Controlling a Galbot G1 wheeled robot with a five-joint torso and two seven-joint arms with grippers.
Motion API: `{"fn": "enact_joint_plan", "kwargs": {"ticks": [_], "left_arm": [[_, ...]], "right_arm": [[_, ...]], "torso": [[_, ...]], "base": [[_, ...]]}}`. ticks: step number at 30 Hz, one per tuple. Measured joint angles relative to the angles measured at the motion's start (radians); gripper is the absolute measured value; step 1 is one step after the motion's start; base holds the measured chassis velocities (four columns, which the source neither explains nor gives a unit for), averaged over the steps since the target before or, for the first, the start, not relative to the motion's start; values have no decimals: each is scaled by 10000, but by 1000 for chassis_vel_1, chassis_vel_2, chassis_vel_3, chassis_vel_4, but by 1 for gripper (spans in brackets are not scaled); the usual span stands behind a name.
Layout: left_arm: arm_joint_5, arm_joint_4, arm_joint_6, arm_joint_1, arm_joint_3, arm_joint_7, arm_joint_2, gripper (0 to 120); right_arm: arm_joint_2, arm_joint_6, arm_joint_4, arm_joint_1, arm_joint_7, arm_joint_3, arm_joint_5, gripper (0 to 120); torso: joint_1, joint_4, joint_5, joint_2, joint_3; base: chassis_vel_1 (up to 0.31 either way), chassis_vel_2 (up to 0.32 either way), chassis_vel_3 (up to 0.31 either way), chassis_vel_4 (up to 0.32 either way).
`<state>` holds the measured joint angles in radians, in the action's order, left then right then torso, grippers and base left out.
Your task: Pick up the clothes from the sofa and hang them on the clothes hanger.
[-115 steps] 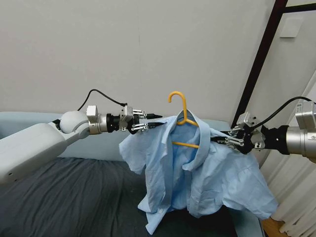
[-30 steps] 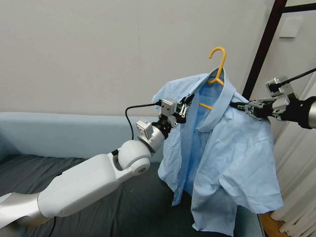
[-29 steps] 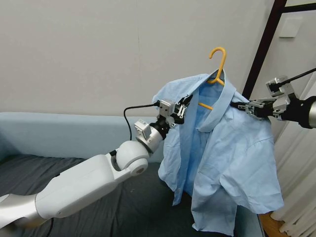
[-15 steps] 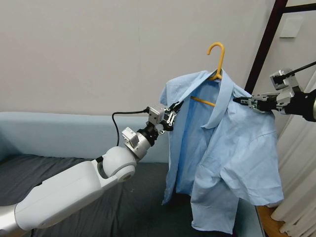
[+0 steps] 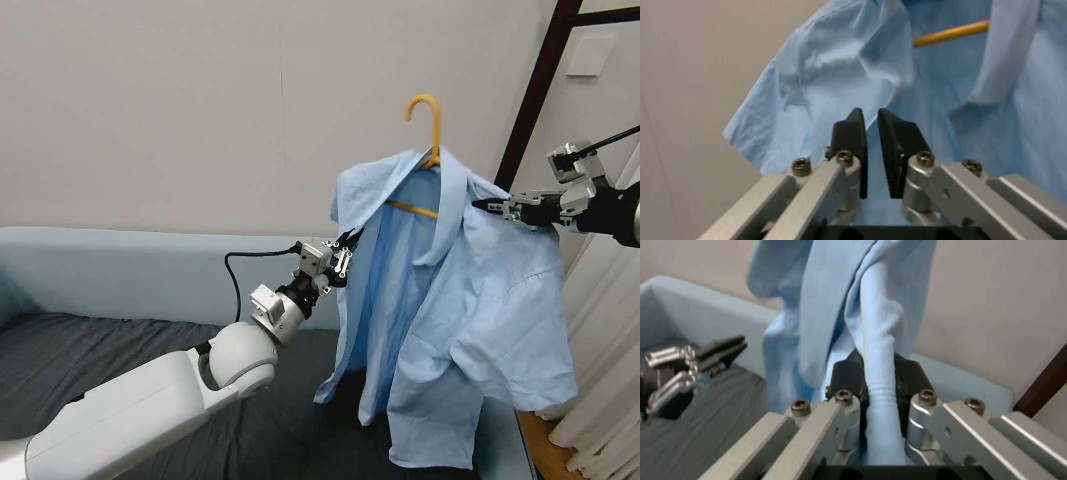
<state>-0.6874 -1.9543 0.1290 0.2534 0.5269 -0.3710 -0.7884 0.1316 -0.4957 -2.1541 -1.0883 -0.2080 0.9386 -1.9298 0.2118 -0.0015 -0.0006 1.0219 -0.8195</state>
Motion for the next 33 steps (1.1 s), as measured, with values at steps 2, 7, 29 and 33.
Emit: {"fn": "enact_joint_plan", "kwargs": {"ticks": [2, 7, 29, 33], "left_arm": [[34, -2, 25, 7, -121, 68, 203, 23], [-66, 226, 743, 215, -662, 617, 955, 41], [-2135, -775, 2255, 3292, -1692, 3511, 1035, 100], [-2760, -803, 2103, 2657, -902, 3499, 732, 96]], "right_arm": [[-19, 1, 28, 0, 44, -15, 8, 7], [-126, -3, 1, 95, 224, -149, 21, 7], [347, 43, -218, 136, -100, 362, -685, 7], [400, 45, -238, 153, -131, 382, -712, 7]], "torso": [[0, 1, 2, 0, -1], [0, 7, -2, 0, -1], [0, -1, 0, 0, 0], [0, 0, 1, 0, -1]], "base": [[0, 0, 0, 0], [0, 0, 0, 0], [0, 0, 0, 0], [0, 0, 0, 0]]}}
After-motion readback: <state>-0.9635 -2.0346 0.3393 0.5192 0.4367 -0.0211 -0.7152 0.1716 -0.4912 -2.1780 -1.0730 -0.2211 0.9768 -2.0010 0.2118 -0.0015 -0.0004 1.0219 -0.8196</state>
